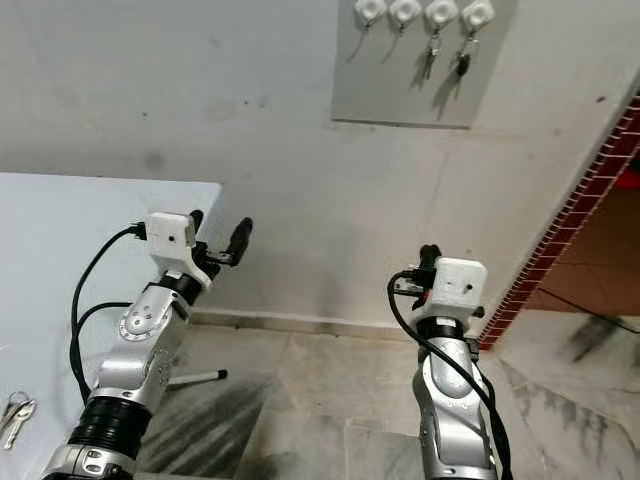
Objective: Hang keys on a hook
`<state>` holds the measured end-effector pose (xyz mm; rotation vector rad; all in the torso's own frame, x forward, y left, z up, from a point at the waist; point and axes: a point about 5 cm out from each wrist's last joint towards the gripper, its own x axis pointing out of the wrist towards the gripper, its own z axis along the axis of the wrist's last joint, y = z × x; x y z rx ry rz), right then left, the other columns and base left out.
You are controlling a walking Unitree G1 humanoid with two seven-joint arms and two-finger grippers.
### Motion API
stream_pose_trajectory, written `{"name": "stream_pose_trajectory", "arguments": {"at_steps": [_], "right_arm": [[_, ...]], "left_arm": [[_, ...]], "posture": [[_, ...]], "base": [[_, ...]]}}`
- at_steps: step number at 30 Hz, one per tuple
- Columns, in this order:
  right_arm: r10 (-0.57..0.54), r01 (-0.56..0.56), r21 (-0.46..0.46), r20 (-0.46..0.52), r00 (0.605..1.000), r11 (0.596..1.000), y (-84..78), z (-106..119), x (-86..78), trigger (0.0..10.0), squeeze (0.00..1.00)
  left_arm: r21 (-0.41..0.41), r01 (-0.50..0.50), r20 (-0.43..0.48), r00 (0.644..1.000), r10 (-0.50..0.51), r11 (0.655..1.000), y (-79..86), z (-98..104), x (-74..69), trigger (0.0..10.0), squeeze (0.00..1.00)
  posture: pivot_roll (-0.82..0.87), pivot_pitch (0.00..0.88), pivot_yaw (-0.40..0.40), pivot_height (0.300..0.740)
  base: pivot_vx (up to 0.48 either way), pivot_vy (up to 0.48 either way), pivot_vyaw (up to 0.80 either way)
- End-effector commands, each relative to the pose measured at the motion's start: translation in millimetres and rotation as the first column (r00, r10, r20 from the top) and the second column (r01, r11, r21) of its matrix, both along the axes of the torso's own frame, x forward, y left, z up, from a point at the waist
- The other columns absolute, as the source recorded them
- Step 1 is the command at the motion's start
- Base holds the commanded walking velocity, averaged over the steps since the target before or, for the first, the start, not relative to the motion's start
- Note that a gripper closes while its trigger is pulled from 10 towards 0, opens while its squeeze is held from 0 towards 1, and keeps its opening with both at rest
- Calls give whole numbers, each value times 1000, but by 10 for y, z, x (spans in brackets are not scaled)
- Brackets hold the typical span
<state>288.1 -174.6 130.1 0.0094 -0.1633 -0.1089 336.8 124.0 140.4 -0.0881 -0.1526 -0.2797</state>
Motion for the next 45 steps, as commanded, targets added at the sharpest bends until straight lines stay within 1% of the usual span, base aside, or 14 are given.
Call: {"name": "stream_pose_trajectory", "arguments": {"at_steps": [1, 3, 6, 7, 8, 11, 12, 17, 20, 24, 27, 34, 41, 45], "right_arm": [[17, -17, -2, -9, 1000, 1000, 27, 4, 30, 10000, 0], [25, -25, -3, -9, 1000, 1000, 39, 4, 33, 10000, 0], [29, -29, -2, -13, 999, 1000, 49, 0, 37, 10000, 0], [31, -31, -1, -14, 999, 1000, 54, -3, 37, 10000, 0], [34, -34, -1, -16, 999, 999, 61, -7, 38, 10000, 0], [37, -37, -2, -17, 999, 999, 66, -9, 39, 10000, 0], [39, -39, -3, -19, 999, 999, 69, -14, 38, 10000, 0], [42, -42, 2, -16, 999, 999, 59, -12, 31, 10000, 0], [47, -47, 3, 0, 999, 999, 59, 5, 17, 10000, 0], [42, -42, 6, 0, 999, 999, 41, 5, -2, 10000, 0], [42, -42, 7, -3, 999, 999, 32, 0, -12, 10000, 0], [33, -33, 1, -31, 999, 999, -16, -48, -45, 10000, 0], [47, -47, 1, -22, 999, 999, -9, -24, -71, 10000, 0], [53, -53, 1, -23, 998, 999, -5, -23, -90, 10000, 0]], "left_arm": [[9, -10, -1, 1000, 10, 1000, 36, -16, -3, 10000, 0], [11, -26, -11, 1000, 26, 1000, 50, -33, -8, 10000, 0], [10, -20, -1, 1000, 20, 1000, 49, -29, -21, 10000, 0], [1, -23, -2, 1000, 23, 1000, 49, -29, -28, 10000, 0], [-32, -34, -6, 999, 34, 999, 59, -31, -35, 10000, 0], [-49, -55, -17, 998, 54, 997, 83, -42, -34, 10000, 0], [-18, -74, -23, 997, 74, 997, 104, -62, -34, 10000, 0], [-11, -87, -29, 996, 86, 996, 110, -80, -45, 10000, 0], [-8, -100, -37, 994, 100, 995, 117, -93, -46, 10000, 0], [-24, -111, -78, 991, 109, 993, 107, -131, -59, 10000, 0], [-11, -116, -71, 991, 115, 993, 108, -142, -78, 10000, 0], [-11, -123, -106, 987, 121, 992, 129, -204, -134, 10000, 0], [-29, -131, -128, 984, 126, 991, 160, -215, -153, 10000, 0], [-24, -134, -130, 983, 130, 991, 161, -215, -163, 10000, 0]], "posture": [[-39, 0, -12, 740], [-37, 0, -14, 740], [-30, 0, -20, 740], [-25, 0, -22, 740], [-25, 0, -22, 740], [-24, 0, -24, 740], [-23, 0, -24, 740], [-23, 2, -29, 740], [-24, 6, -30, 740], [-24, 16, -34, 740], [-24, 21, -33, 740], [-21, 42, -33, 740], [-21, 56, -35, 740], [-22, 61, -37, 740]], "base": [[0, 0, -725], [0, -480, -725], [0, -480, -727], [0, 0, -725], [0, 0, -725], [0, 0, -725], [0, 0, -712], [0, 0, -702], [0, 0, 0], [0, 0, 0], [0, 0, 0], [0, 0, 0], [0, 0, 0], [0, 0, 0]]}}
